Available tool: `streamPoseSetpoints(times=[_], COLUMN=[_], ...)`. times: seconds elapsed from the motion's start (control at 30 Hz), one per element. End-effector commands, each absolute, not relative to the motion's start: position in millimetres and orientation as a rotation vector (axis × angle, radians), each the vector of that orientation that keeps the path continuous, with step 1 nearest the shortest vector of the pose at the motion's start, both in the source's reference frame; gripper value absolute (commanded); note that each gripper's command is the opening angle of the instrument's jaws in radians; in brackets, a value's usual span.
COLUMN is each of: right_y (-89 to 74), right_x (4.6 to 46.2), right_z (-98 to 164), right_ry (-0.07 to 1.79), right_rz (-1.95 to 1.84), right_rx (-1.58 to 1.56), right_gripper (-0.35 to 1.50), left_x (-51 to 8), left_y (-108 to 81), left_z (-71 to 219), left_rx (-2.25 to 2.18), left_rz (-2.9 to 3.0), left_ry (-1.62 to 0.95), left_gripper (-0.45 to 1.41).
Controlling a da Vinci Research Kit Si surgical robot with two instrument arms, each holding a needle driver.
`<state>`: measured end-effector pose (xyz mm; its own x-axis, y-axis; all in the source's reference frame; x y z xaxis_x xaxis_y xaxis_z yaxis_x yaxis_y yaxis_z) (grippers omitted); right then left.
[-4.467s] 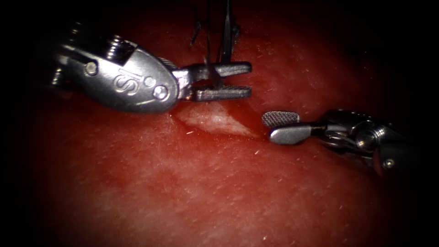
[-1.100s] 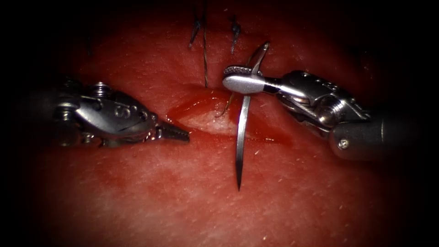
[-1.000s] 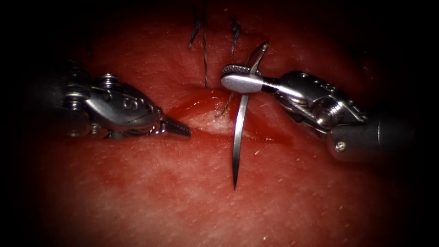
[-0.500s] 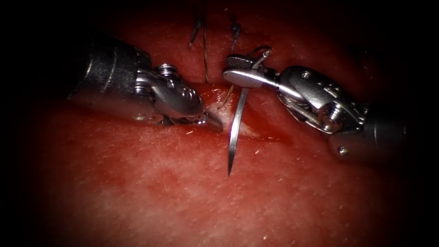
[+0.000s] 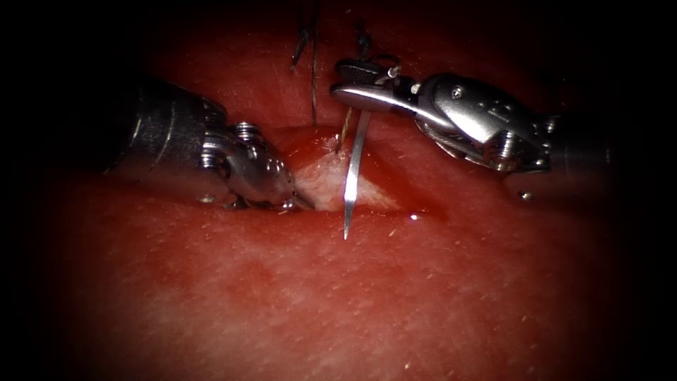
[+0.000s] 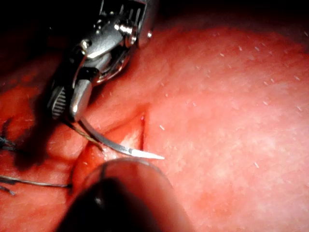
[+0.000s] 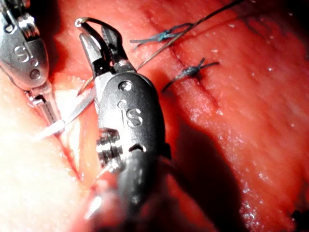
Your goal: Wound Closure
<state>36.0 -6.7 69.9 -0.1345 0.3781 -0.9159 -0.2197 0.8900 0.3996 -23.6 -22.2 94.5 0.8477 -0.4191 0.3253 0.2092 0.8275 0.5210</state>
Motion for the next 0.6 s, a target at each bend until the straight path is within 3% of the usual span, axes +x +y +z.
streamPoseSetpoints(times=[0.03, 0.6], right_y=[-6.4, -6.6], right_x=[37.0, 38.6], right_z=[70.6, 72.2], right_ry=[1.644, 1.682], right_rz=[0.515, 0.462], right_rx=[0.118, 0.016], right_gripper=[-0.35, -0.35], left_x=[-24.1, -24.7], left_y=[-22.7, -24.5], left_z=[94.7, 91.5], left_rx=[0.493, 0.512], left_rz=[-0.346, -0.347], left_ry=[-0.447, -0.468], left_gripper=[-0.28, -0.08])
